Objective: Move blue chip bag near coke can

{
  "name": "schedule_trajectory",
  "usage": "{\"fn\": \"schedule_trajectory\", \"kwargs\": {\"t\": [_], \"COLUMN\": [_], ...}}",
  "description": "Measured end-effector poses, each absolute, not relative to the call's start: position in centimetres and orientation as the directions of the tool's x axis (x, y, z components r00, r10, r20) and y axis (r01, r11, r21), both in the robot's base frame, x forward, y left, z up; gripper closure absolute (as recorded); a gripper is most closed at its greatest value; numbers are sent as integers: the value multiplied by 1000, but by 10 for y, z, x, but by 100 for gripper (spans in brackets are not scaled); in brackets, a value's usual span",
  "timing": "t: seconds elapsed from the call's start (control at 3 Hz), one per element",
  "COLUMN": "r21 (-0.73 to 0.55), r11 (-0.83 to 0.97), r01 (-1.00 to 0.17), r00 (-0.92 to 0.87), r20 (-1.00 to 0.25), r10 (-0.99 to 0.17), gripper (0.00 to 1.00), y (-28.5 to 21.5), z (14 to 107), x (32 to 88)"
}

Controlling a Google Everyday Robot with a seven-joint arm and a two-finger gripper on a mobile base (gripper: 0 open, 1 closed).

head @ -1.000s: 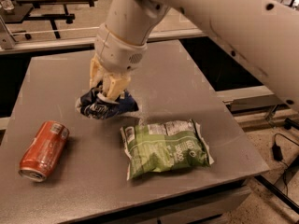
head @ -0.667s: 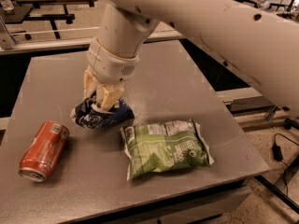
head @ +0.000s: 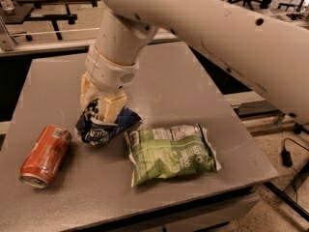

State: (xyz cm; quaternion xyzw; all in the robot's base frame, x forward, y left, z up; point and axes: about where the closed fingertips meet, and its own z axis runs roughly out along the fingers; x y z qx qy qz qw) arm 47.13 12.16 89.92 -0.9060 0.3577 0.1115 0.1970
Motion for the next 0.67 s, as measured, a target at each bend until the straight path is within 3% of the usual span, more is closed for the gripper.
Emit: {"fn": "schedule_trajectory", "kwargs": {"t": [0.33,0.67], "r21": [-278,-278], "r11": [-668,-668], "r01": [-691,-691], "r00": [721,721], "r20": [-342,-342], "r10": [-603,-603], "gripper": [0,0], "y": [122,122], "z": [899,899], "x": [471,471]}}
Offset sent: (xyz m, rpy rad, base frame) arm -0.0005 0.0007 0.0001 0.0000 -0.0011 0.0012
